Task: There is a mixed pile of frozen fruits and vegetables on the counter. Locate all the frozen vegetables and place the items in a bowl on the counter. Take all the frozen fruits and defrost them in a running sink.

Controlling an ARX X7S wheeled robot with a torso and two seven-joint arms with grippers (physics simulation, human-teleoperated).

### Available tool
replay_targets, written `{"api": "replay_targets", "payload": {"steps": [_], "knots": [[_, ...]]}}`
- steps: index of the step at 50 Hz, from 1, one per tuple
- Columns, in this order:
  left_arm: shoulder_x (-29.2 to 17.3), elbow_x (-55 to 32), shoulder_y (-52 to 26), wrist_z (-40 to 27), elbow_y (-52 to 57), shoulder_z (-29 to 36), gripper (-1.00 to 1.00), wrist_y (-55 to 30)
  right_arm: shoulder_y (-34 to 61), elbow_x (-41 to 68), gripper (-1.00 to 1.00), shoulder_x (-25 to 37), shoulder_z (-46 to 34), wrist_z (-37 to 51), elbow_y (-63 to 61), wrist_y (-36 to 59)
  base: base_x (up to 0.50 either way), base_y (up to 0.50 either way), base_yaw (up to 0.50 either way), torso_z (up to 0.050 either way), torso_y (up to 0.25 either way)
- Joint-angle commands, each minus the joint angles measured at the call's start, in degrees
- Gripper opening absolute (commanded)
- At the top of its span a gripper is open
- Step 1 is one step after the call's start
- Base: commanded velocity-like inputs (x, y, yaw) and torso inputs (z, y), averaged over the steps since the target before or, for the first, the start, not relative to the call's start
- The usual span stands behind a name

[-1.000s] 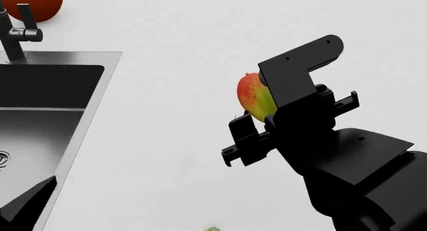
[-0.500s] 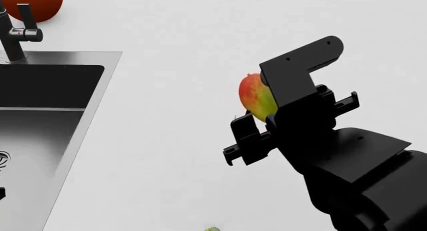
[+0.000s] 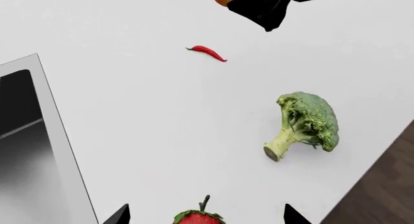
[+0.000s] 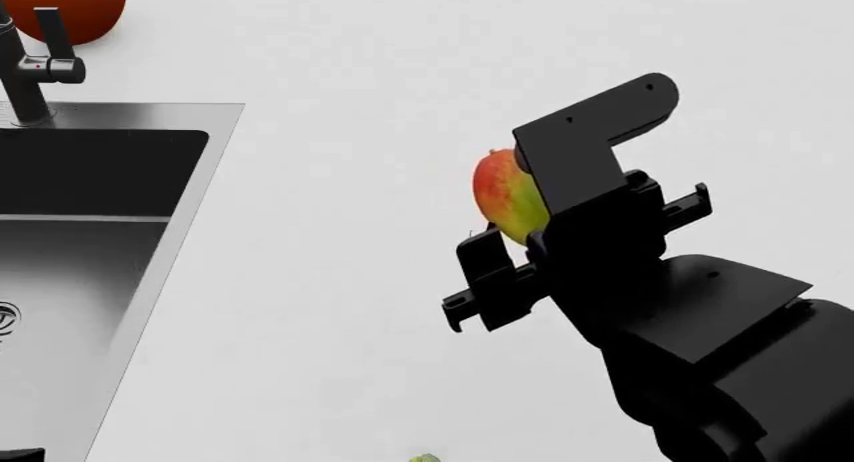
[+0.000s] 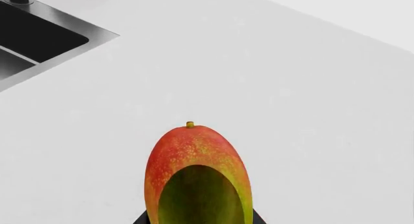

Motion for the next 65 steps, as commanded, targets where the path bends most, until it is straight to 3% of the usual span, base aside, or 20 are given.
{"api": "replay_targets", "payload": {"steps": [1, 27, 40, 50, 65], "knots": [[1.63, 5.77, 3.87, 3.94, 1.45, -1.18, 1.0, -2.99, 0.17, -0.92, -1.0, 0.07, -0.31, -0.77, -0.26, 0.06, 0.0, 0.0, 0.0, 0.0, 0.0], [2.98, 21.01, 11.44, 17.72, 4.75, -3.66, 1.0, -2.22, -0.1, -1.32, -1.0, -0.16, -1.2, -1.14, 0.25, -0.64, 0.0, 0.0, 0.0, 0.0, 0.0], [4.3, 39.56, 13.77, 28.62, 6.31, 1.76, 1.0, -1.14, -0.62, -1.72, -1.0, -0.06, -1.62, -1.42, 0.6, -1.45, 0.0, 0.0, 0.0, 0.0, 0.0], [3.91, 47.88, 14.98, 33.24, 5.96, 6.56, 1.0, 2.49, -0.91, -1.71, -1.0, -0.13, -1.93, -1.56, 0.48, -1.69, 0.0, 0.0, 0.0, 0.0, 0.0], [3.5, 53.08, 15.21, 35.68, 4.3, 11.35, 1.0, 5.94, -1.27, -1.75, -1.0, -0.07, -2.26, -1.79, 0.57, -2.12, 0.0, 0.0, 0.0, 0.0, 0.0]]}}
